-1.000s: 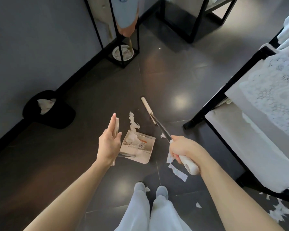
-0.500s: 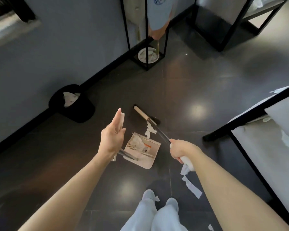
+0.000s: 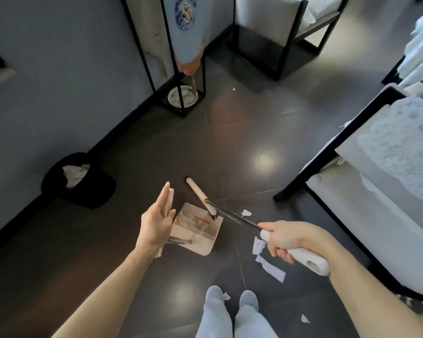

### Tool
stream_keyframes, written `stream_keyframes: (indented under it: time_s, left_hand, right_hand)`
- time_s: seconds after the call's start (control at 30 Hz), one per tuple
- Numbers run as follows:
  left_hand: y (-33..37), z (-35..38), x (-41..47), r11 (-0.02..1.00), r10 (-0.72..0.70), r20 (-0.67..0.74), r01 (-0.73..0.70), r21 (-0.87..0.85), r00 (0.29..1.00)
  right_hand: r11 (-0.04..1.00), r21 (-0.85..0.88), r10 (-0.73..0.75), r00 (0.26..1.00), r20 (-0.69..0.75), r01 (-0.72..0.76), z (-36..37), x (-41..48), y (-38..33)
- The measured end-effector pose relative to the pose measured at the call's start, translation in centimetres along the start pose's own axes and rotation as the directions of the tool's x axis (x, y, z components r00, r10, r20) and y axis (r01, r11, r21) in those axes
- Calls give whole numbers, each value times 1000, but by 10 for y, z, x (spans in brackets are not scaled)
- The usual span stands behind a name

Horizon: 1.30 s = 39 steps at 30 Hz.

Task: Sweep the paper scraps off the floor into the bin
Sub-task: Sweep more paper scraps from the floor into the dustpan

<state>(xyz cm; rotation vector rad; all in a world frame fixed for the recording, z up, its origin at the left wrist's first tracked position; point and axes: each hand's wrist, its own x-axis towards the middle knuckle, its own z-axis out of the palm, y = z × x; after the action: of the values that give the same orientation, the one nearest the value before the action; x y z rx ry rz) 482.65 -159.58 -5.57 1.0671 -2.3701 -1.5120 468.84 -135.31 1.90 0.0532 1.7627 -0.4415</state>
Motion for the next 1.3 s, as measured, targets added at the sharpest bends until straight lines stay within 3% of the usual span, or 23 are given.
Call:
stream_keyframes:
  time_s: [0.2, 0.33, 0.47, 0.7, 0.8, 0.93, 1.07, 1.3]
  left_hand:
    - [13, 27, -12, 994, 89, 113, -96, 52, 990]
    - [15, 42, -6, 978, 146, 229, -174, 110, 963]
    - [17, 58, -1, 963, 157, 289, -212, 169, 944]
    - [22, 72, 5, 961, 149, 250, -200, 192, 957]
    - [20, 69, 3, 959, 171, 237, -217, 184, 956]
    - [19, 64, -2, 953, 194, 215, -236, 190, 957]
    - [23, 57, -4, 957, 208, 135, -230, 178, 969]
    - [59, 46, 33, 973, 214, 58, -218, 78, 975]
  right_hand:
    - [990, 140, 26, 992, -125, -8, -17, -7, 44]
    - [1000, -29, -11, 982, -187, 5, -21, -1, 63]
    - [989, -130, 35, 968, -250, -70, -11, 18, 75]
    - [982, -171, 69, 994, -79, -82, 28, 30, 70]
    - [997, 12, 76, 997, 3, -76, 31, 29, 72]
    - [994, 108, 12, 1000, 1, -12, 2, 17, 75]
    - [941, 337, 1, 1000, -24, 7, -18, 7, 63]
    - [947, 294, -94, 986, -141, 133, -50, 31, 18]
